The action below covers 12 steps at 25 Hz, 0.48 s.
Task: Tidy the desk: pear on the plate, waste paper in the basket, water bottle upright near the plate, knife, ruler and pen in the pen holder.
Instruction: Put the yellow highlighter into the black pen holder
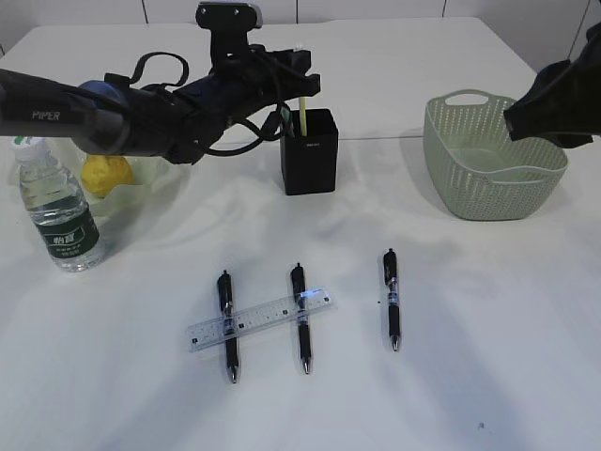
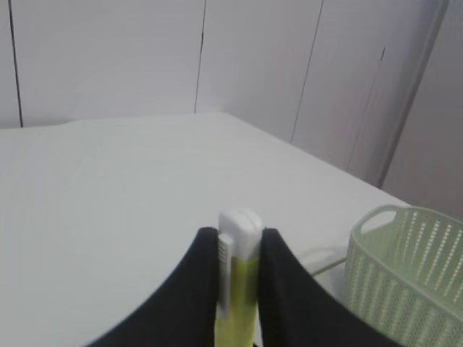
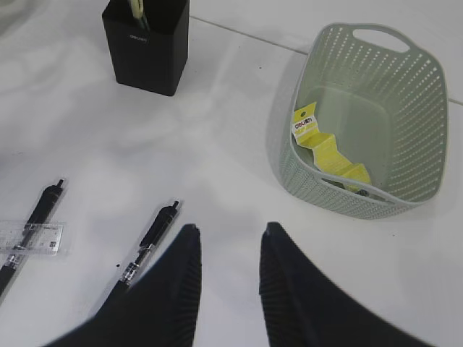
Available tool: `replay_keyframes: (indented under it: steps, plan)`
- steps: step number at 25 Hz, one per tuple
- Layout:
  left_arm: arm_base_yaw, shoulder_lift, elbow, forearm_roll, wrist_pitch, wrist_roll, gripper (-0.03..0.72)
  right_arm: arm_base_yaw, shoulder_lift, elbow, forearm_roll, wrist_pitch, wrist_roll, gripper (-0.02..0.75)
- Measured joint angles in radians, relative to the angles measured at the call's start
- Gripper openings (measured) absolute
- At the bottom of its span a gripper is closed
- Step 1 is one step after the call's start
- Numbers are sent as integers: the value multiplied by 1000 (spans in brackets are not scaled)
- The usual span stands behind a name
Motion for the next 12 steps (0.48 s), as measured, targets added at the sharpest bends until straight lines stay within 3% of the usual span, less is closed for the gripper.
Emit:
replay_keyframes:
  steps: [12]
  plan:
    - [0,5,0,4,36,0,85,0,0,0,-2,-3,0,242]
